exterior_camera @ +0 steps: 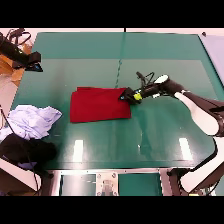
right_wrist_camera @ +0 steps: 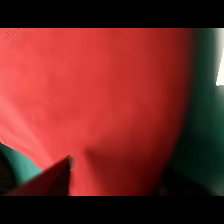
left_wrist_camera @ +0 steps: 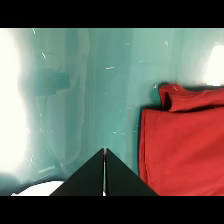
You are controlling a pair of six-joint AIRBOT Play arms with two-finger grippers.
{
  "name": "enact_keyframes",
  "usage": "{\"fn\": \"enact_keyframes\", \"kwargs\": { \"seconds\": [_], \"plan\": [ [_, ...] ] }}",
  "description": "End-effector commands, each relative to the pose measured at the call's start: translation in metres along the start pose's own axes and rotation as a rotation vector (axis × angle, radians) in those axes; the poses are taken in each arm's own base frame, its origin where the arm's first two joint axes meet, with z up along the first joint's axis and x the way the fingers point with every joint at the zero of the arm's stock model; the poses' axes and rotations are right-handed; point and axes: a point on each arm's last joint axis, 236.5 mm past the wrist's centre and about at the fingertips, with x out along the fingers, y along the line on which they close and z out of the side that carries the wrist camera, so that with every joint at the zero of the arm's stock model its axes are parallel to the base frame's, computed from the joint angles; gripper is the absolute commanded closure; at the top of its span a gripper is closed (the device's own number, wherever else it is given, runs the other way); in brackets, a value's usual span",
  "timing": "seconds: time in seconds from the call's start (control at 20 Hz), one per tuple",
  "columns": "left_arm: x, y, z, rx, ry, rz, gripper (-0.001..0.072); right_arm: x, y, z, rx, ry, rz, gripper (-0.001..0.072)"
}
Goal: Fold the shirts.
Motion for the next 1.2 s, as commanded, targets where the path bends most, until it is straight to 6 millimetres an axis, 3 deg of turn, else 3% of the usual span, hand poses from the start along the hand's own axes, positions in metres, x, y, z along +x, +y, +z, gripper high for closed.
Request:
{"fn": "enact_keyframes", "kwargs": {
  "seconds": [0.0, 0.15, 0.25, 0.4, 0.55, 0.7, 0.85, 1.0, 1.15],
  "plan": [
    [-0.001, 0.001, 0.000, 0.001, -0.001, 0.004, 0.0683, 0.020, 0.054, 0.005, -0.061, -0.028, 0.093, 0.0694],
    [-0.001, 0.000, -0.002, 0.001, 0.008, 0.003, 0.0683, -0.012, 0.083, 0.035, -0.114, -0.120, 0.122, 0.0702],
    [-0.001, 0.000, -0.002, 0.001, 0.009, 0.002, 0.0683, -0.063, 0.075, 0.061, -0.101, -0.224, 0.097, 0.0702],
    [-0.001, 0.000, -0.003, 0.001, 0.012, 0.002, 0.0683, -0.167, 0.008, 0.087, -0.004, -0.384, -0.068, 0.0703],
    [-0.001, -0.001, -0.003, 0.001, 0.011, -0.001, 0.0683, -0.283, -0.070, 0.077, 0.128, -0.541, -0.237, 0.0703],
    [-0.001, 0.000, -0.001, 0.001, 0.004, 0.000, 0.0683, -0.380, -0.152, 0.027, 0.312, -0.663, -0.396, 0.0703],
    [-0.001, 0.000, 0.001, 0.001, -0.003, 0.000, 0.0683, -0.441, -0.228, -0.051, 0.535, -0.755, -0.509, 0.0703],
    [-0.001, 0.000, 0.001, 0.001, -0.003, 0.000, 0.0683, -0.459, -0.288, -0.137, 0.753, -0.789, -0.544, 0.0703],
    [-0.001, 0.000, 0.001, 0.002, -0.003, 0.000, 0.0683, -0.449, -0.326, -0.211, 0.972, -0.843, -0.524, 0.0703]
  ]
}}
